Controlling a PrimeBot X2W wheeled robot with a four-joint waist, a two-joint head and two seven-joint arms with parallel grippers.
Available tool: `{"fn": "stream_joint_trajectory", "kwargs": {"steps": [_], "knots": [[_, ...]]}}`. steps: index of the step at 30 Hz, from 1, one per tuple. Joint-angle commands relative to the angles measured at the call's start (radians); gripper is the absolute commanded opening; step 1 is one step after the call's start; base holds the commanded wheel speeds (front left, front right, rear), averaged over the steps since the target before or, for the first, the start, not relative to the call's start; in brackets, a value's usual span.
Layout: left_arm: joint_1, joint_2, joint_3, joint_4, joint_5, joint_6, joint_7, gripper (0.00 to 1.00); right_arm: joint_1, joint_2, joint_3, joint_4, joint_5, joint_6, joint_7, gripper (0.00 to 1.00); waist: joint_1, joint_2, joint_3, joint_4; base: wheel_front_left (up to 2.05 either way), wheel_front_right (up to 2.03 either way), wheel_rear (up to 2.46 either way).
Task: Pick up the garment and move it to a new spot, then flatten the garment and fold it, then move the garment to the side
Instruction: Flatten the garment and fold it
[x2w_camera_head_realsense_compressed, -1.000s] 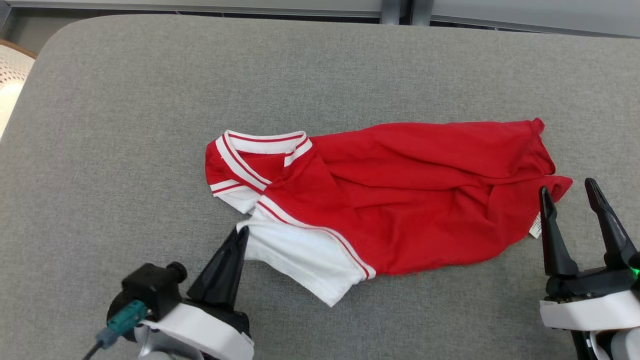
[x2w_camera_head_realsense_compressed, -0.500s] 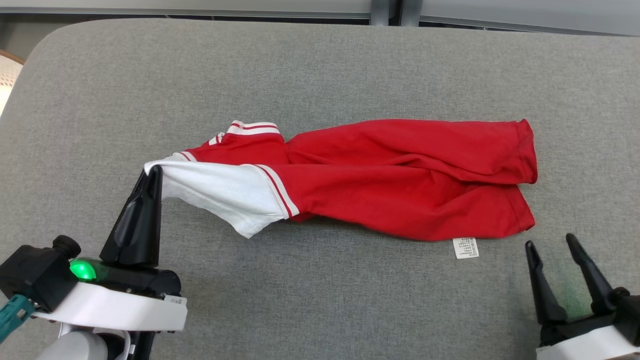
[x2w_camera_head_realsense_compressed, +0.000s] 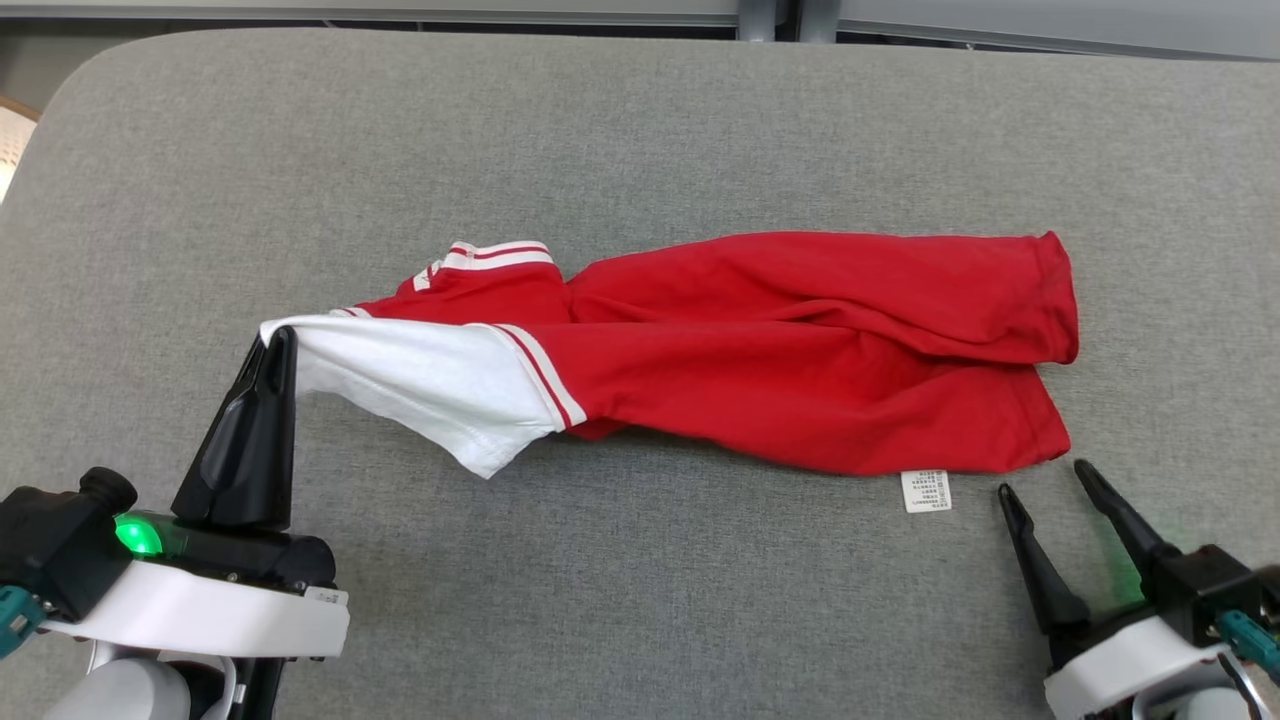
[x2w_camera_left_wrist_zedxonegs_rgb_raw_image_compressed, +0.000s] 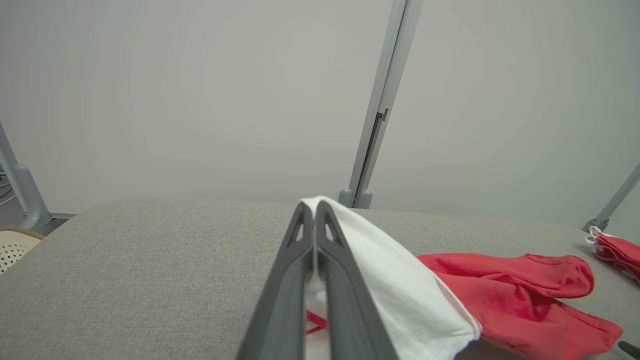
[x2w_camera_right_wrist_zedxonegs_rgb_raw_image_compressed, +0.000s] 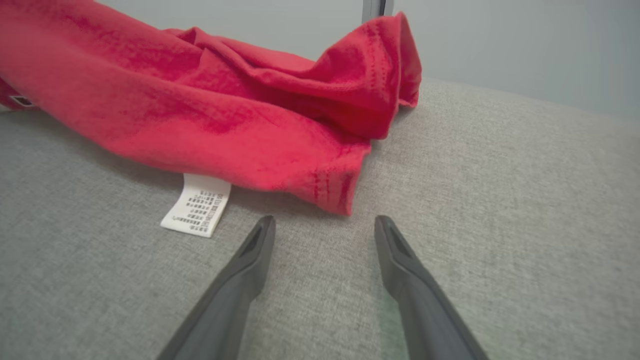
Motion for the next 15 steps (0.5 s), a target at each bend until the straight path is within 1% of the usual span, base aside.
{"fn": "stream_joint_trajectory", "kwargs": {"steps": [1,2,3,4,5,6,7,8,9,10,11,12,15], "knots": [[-0.006,0.002,0.002,0.004,0.005,-0.006,-0.001,0.00,-0.029,-0.003,0.002,0.012,-0.014,-0.002,-0.001,1.00,0.0000,-0.0001,0.006,0.007,0.00,0.00,0.00],[-0.012,0.001,0.000,0.006,0.006,-0.008,0.001,0.00,-0.037,-0.005,0.005,0.022,-0.019,-0.002,-0.001,1.00,0.0000,-0.0001,0.009,0.010,0.00,0.00,0.00],[-0.018,0.000,-0.002,0.007,0.006,-0.009,0.002,0.00,-0.046,-0.006,0.007,0.033,-0.024,-0.002,-0.001,0.97,0.0000,-0.0001,0.013,0.013,0.00,0.00,0.00],[-0.024,-0.002,-0.003,0.008,0.007,-0.012,0.002,0.00,-0.056,-0.007,0.007,0.045,-0.024,-0.002,-0.001,0.84,0.0000,-0.0001,0.017,0.017,0.00,0.00,0.00],[-0.029,-0.004,-0.005,0.009,0.008,-0.013,0.003,0.00,-0.067,-0.006,0.007,0.055,-0.024,-0.002,-0.001,0.76,0.0000,-0.0001,0.021,0.020,0.00,0.00,0.00],[-0.032,-0.006,-0.006,0.011,0.008,-0.013,0.003,0.00,-0.077,-0.005,0.007,0.064,-0.024,-0.002,-0.001,0.63,0.0000,-0.0001,0.026,0.022,0.00,0.00,0.00],[-0.036,-0.007,-0.007,0.012,0.009,-0.015,0.004,0.00,-0.086,-0.003,0.006,0.075,-0.023,-0.002,0.000,0.48,0.0000,-0.0001,0.030,0.024,0.00,0.00,0.00],[-0.039,-0.009,-0.008,0.014,0.010,-0.017,0.004,0.00,-0.092,0.000,0.008,0.082,-0.023,-0.002,0.000,0.40,0.0000,-0.0001,0.033,0.026,0.00,0.00,0.00],[-0.045,-0.011,-0.008,0.015,0.009,-0.018,0.004,0.00,-0.099,0.000,0.013,0.085,-0.025,-0.002,0.000,0.29,0.0000,-0.0001,0.036,0.027,0.00,0.00,0.00],[-0.050,-0.013,-0.007,0.016,0.007,-0.020,0.004,0.00,-0.105,-0.001,0.014,0.087,-0.026,-0.002,0.000,0.24,0.0000,-0.0001,0.038,0.027,0.00,0.00,0.00],[-0.052,-0.014,-0.007,0.018,0.006,-0.023,0.004,0.00,-0.109,-0.001,0.016,0.086,-0.027,-0.002,0.000,0.03,0.0000,-0.0001,0.040,0.026,0.00,0.00,0.00],[-0.054,-0.015,-0.006,0.024,0.007,-0.024,0.003,0.00,-0.110,-0.004,0.025,0.081,-0.027,-0.002,0.000,0.00,0.0000,-0.0001,0.039,0.023,0.00,0.00,0.00],[-0.059,-0.016,-0.002,0.026,0.008,-0.033,0.002,0.00,-0.096,-0.009,0.039,0.070,-0.013,-0.002,0.000,0.00,0.0000,-0.0001,0.030,0.016,0.00,0.00,0.00]]}}
